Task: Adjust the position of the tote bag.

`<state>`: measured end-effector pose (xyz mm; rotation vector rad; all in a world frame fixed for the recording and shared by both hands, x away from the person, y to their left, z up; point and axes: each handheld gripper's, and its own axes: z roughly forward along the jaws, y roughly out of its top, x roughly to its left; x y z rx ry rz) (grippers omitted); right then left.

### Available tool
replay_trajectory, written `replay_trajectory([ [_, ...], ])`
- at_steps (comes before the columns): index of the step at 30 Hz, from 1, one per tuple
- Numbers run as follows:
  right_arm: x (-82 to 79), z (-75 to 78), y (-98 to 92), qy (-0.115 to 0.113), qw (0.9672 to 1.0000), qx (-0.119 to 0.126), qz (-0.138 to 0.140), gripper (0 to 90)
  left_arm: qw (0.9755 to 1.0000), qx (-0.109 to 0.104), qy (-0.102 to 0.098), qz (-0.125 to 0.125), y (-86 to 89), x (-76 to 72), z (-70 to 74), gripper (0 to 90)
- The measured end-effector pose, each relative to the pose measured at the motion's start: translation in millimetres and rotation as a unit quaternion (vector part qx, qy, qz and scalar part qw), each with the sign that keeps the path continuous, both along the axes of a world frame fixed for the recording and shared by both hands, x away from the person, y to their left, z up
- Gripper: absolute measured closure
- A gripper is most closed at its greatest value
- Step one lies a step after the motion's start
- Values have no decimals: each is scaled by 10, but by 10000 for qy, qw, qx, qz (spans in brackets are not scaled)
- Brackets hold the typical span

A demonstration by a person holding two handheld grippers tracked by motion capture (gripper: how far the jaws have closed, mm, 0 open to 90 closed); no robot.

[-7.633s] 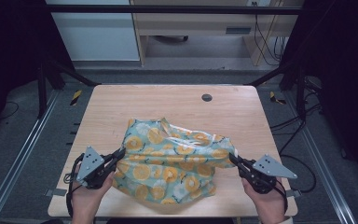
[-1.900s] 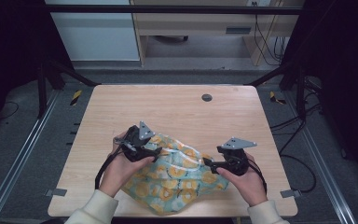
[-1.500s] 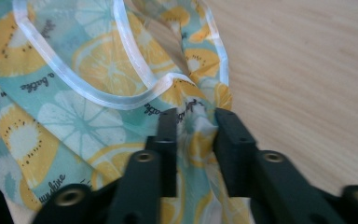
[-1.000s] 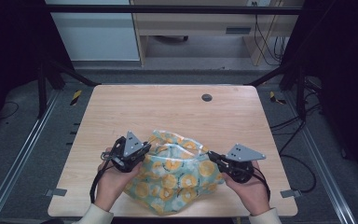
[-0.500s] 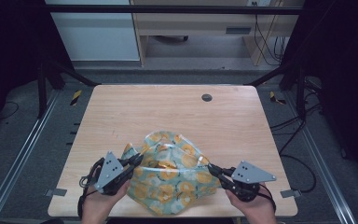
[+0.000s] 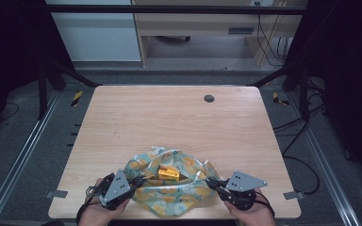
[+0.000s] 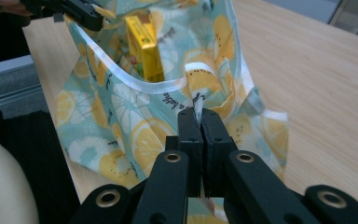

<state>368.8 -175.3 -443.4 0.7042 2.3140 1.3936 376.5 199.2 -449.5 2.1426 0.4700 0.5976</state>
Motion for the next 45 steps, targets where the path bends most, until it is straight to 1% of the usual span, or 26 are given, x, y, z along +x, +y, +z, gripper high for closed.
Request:
replay_trajectory([
  [2,-2,-34,3,57,9999,-94,45,880,9999,146,48,-76,-6,16,-20,874],
  [3,-4,-50,4,78,9999,-123,52,879,9997,197,67,-86,-12,22,-33,873],
  [4,-4,-63,3,107,9998,-151,60,878,9995,294,106,-86,-23,32,-54,873],
  [7,4,-97,5,186,9995,-245,80,881,9983,558,129,-55,-46,60,-93,873],
  [9,17,-126,18,254,9991,-327,69,882,9977,653,158,20,-66,92,-125,874],
  [13,63,-187,56,369,9977,-571,36,888,9967,752,278,144,-102,161,-183,877],
  [14,73,-197,60,386,9975,-599,24,890,9960,829,288,142,-113,177,-200,878],
  [16,104,-220,76,448,9966,-688,7,894,9952,929,260,151,-125,187,-219,878],
  [18,123,-241,87,503,9956,-789,0,897,9950,956,214,204,-128,193,-224,880],
  [19,134,-254,98,559,9950,-831,-6,898,9948,967,215,225,-128,201,-227,881],
  [20,146,-264,104,564,9946,-869,-10,899,9947,968,218,251,-132,211,-238,881],
  [23,180,-283,124,619,9936,-947,-56,900,9936,1056,272,302,-150,247,-275,882],
  [24,191,-292,130,638,9934,-954,-88,900,9935,1048,308,326,-160,253,-287,882],
  [25,201,-299,133,657,9931,-965,-112,900,9933,1063,296,355,-164,254,-288,882],
  [27,196,-292,136,642,9932,-959,-137,890,9942,966,314,364,-161,245,-275,883],
  [28,187,-282,131,616,9937,-926,-121,875,9944,938,286,396,-155,241,-265,883],
  [31,146,-241,111,550,9956,-751,-109,771,9952,832,295,411,-133,231,-239,884],
  [34,101,-176,84,421,9975,-561,-91,664,9960,716,282,457,-128,214,-237,885],
  [35,87,-137,74,378,9981,-475,-120,623,9962,684,290,463,-126,209,-236,885],
  [36,79,-104,69,334,9985,-417,-145,586,9961,707,278,459,-120,203,-229,885],
  [38,74,-44,67,274,9989,-327,-168,532,9965,641,269,472,-114,192,-222,885],
  [39,80,7,75,264,9991,-265,-195,488,9965,629,261,476,-110,190,-217,885],
  [42,97,95,111,239,9992,-242,-198,441,9969,581,221,488,-95,186,-193,885],
  [43,112,134,138,177,9994,-257,-168,432,9967,616,207,479,-83,188,-179,885],
  [44,129,166,163,147,9994,-271,-157,432,9972,529,205,495,-85,185,-180,885],
  [45,155,197,189,122,9995,-274,-133,432,9971,536,192,502,-80,184,-173,886],
])
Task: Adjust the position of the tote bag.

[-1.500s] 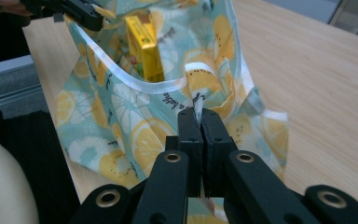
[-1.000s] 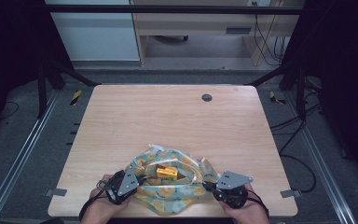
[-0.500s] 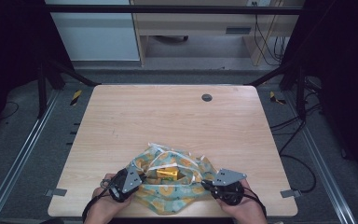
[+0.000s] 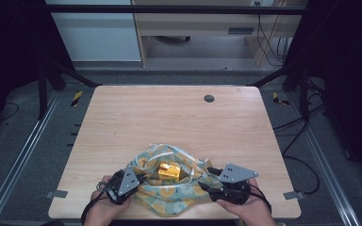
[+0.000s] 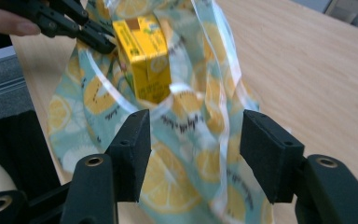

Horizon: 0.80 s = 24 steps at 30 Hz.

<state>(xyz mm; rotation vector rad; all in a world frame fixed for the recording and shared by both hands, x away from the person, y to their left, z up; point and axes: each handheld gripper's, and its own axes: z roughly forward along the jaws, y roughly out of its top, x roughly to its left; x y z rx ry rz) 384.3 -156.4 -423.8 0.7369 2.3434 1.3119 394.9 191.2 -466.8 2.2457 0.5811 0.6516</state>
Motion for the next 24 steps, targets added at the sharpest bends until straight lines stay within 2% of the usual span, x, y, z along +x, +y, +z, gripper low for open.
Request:
replay_trajectory([
  [1,30,31,30,-11,10000,15,6,433,10000,43,-5,-9,9,0,9,886],
  [2,68,61,62,-26,10000,41,6,436,10000,-20,-7,15,7,-4,6,885],
  [5,202,131,170,16,9999,120,-1,451,10000,-26,-7,3,9,-9,11,886],
  [9,411,205,406,52,9999,99,128,489,10000,-31,-21,-22,5,-8,15,886],
  [11,517,215,511,82,9999,6,94,523,10000,-51,-20,-28,8,-8,17,886],
  [13,608,209,597,189,9997,-122,80,611,10000,-31,-23,-35,17,-8,23,886],
  [15,663,206,652,233,9995,-219,66,753,10000,-76,-17,-8,23,-9,23,886],
  [18,650,241,661,136,9997,-193,108,898,9999,-141,-12,-3,38,-10,40,885],
  [20,605,270,622,82,9998,-115,106,900,9999,-160,-5,13,46,-5,45,884],
  [22,523,314,551,-64,9999,21,141,900,9997,-218,14,61,53,0,45,881],
  [24,444,347,484,-152,9997,112,164,900,9992,-370,11,149,89,5,69,881],
])
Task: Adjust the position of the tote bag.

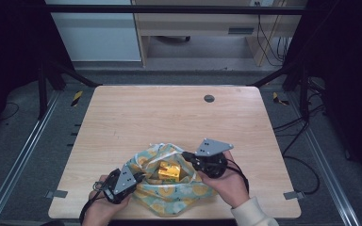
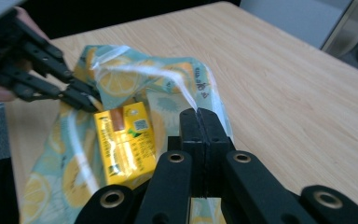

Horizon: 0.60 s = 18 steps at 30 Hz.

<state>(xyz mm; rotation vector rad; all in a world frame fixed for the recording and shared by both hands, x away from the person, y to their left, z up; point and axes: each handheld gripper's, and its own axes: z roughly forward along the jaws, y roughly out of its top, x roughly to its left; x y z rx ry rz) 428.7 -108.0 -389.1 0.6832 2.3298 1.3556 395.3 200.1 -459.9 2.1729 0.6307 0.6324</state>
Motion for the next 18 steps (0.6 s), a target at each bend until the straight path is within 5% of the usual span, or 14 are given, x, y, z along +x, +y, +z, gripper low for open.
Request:
replay_trajectory([
  [10,-560,-161,-363,-168,9984,387,382,900,9996,-297,-10,14,36,-43,41,877],
  [15,-668,-369,-491,2,9984,306,478,900,9993,-361,-39,-98,75,-119,91,877],
  [18,-652,-504,-518,268,9991,-95,313,900,9992,-271,87,-284,78,-165,79,878],
])
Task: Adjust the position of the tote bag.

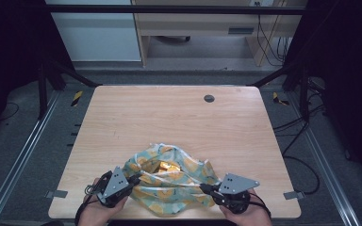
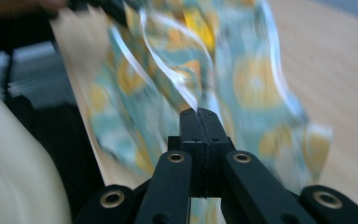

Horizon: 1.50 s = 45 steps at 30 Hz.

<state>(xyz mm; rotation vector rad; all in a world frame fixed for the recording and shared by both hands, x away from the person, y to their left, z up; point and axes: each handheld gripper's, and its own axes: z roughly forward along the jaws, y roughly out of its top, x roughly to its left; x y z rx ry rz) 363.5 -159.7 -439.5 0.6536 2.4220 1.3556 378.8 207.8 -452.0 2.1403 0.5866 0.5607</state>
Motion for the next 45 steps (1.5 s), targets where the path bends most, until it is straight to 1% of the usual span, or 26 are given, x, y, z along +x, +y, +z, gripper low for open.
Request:
replay_trajectory([
  [1,10,-52,-11,128,9999,-40,11,900,9999,122,20,-50,-3,-10,-8,879],
  [2,17,-96,-19,214,9997,-98,-2,900,9998,165,83,-88,-15,-16,-28,879],
  [4,31,-159,-21,320,9992,-256,-5,900,9990,379,171,-181,-39,-11,-65,881],
  [6,48,-206,-13,406,9986,-341,-1,900,9976,590,254,-275,-66,1,-106,881],
  [7,59,-230,-9,432,9983,-402,-7,900,9972,634,312,-249,-81,8,-132,881],
  [9,95,-278,-9,518,9974,-509,-39,900,9955,824,390,-247,-94,35,-168,880],
  [11,140,-322,-13,609,9962,-616,-125,900,9947,898,443,-255,-113,60,-194,880],
  [12,161,-343,-16,673,9954,-664,-163,900,9942,970,384,-260,-127,67,-198,879],
  [14,207,-384,-24,803,9940,-679,-297,900,9946,933,346,-291,-137,71,-193,878],
  [16,229,-389,-28,817,9939,-644,-360,894,9949,913,303,-288,-142,64,-188,878],
  [17,227,-377,-28,791,9944,-600,-361,869,9950,898,303,-302,-142,58,-188,879],
  [19,205,-341,-32,745,9954,-489,-350,781,9951,887,303,-304,-139,50,-183,879],
  [21,183,-306,-48,697,9956,-439,-444,712,9954,859,291,-312,-141,41,-179,879],
  [22,176,-282,-58,692,9955,-394,-505,657,9953,869,287,-319,-143,37,-177,879],
  [26,156,-139,-97,565,9964,-173,-614,510,9947,933,292,-309,-143,40,-185,879],
  [27,155,-80,-105,532,9966,-81,-626,489,9948,929,282,-312,-141,42,-182,879],
  [29,157,25,-105,463,9971,-5,-612,443,9952,883,283,-308,-138,40,-176,878],
  [31,165,123,-91,385,9973,75,-622,427,9952,886,278,-310,-138,38,-175,878],
  [34,231,200,-1,308,9978,-19,-580,419,9953,873,269,-312,-150,27,-174,877],
  [35,267,203,46,314,9979,-56,-557,415,9949,915,248,-332,-149,25,-168,877],
  [38,394,174,203,348,9980,-220,-479,412,9953,866,248,-352,-158,8,-166,877],
  [40,478,145,286,415,9975,-313,-471,400,9952,871,242,-367,-159,5,-165,877],
  [42,568,104,372,517,9965,-470,-454,393,9952,868,237,-379,-159,4,-163,877],
  [43,601,84,404,580,9958,-573,-416,416,9953,858,245,-382,-160,2,-163,878],
  [44,621,70,425,589,9953,-653,-415,462,9953,856,235,-376,-161,0,-162,877],
  [45,658,52,443,597,9947,-729,-412,535,9954,848,236,-381,-162,-1,-160,878],
])
